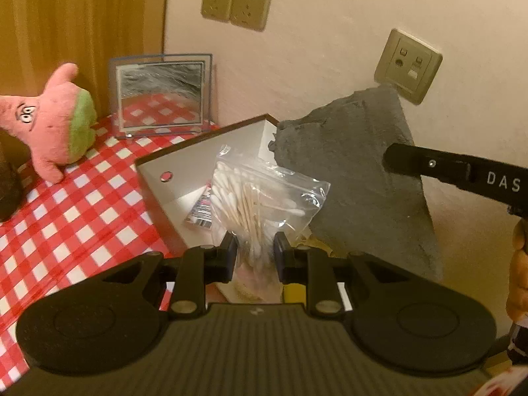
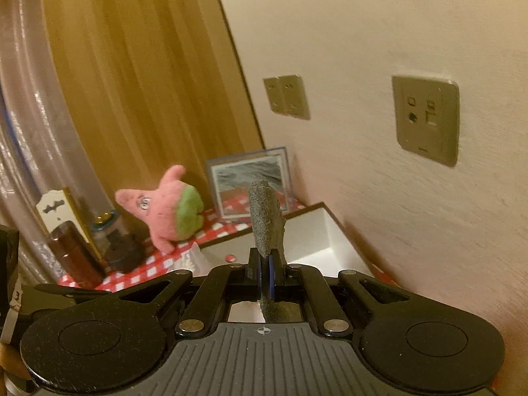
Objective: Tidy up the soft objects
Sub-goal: 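Carry the cotton-swab bag and grey cloth in both grippers over the brown box, then open the left gripper to drop the bag while the right gripper releases the grey cloth into the box, then move both open grippers back over the blue towel and striped sock, then grasp the striped knit sock with the right gripper and lift it, then grasp the blue-and-grey towel with the left gripper while the right gripper holds the sock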
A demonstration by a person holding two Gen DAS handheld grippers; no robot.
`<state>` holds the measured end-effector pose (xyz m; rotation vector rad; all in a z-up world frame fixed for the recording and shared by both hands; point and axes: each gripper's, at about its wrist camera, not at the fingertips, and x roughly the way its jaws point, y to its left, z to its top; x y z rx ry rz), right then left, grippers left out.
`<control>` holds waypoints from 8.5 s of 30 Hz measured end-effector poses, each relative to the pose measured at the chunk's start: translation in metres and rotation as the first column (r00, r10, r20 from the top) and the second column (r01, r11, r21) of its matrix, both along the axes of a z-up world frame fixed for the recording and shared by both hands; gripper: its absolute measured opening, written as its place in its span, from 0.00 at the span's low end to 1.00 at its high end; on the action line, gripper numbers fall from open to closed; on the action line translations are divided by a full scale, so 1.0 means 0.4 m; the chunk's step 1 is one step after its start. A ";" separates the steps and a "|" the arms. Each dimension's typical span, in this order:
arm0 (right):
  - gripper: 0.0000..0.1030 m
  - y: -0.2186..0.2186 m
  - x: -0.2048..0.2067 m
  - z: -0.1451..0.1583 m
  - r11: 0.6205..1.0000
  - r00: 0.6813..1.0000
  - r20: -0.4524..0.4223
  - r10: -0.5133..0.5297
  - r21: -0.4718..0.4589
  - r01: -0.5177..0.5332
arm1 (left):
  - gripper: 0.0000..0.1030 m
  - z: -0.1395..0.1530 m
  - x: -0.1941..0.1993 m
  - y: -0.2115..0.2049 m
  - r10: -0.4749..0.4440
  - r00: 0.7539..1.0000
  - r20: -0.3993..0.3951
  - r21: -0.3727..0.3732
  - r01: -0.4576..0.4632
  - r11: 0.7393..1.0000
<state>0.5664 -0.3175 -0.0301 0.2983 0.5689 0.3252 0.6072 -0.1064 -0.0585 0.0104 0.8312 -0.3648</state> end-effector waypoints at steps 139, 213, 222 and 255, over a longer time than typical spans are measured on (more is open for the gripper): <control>0.67 0.529 -0.291 -0.224 0.842 0.822 -0.310 0.477 -0.106 -0.529 | 0.39 -0.121 -0.573 0.558 0.415 0.888 -0.195 0.128 -0.397 0.909; 0.22 0.786 -0.260 -0.442 0.625 0.677 -0.391 0.624 -0.270 -0.732 | 0.14 -0.232 -0.586 0.665 0.575 0.789 -0.217 0.141 -0.558 0.818; 0.22 0.650 -0.198 -0.387 0.797 0.772 -0.454 0.445 -0.193 -0.573 | 0.22 -0.264 -0.541 0.563 0.415 0.864 -0.285 0.075 -0.411 0.909; 0.52 0.633 -0.169 -0.432 0.802 0.748 -0.505 0.431 -0.165 -0.574 | 0.72 -0.354 -0.451 0.661 0.336 0.907 -0.255 0.136 -0.310 0.941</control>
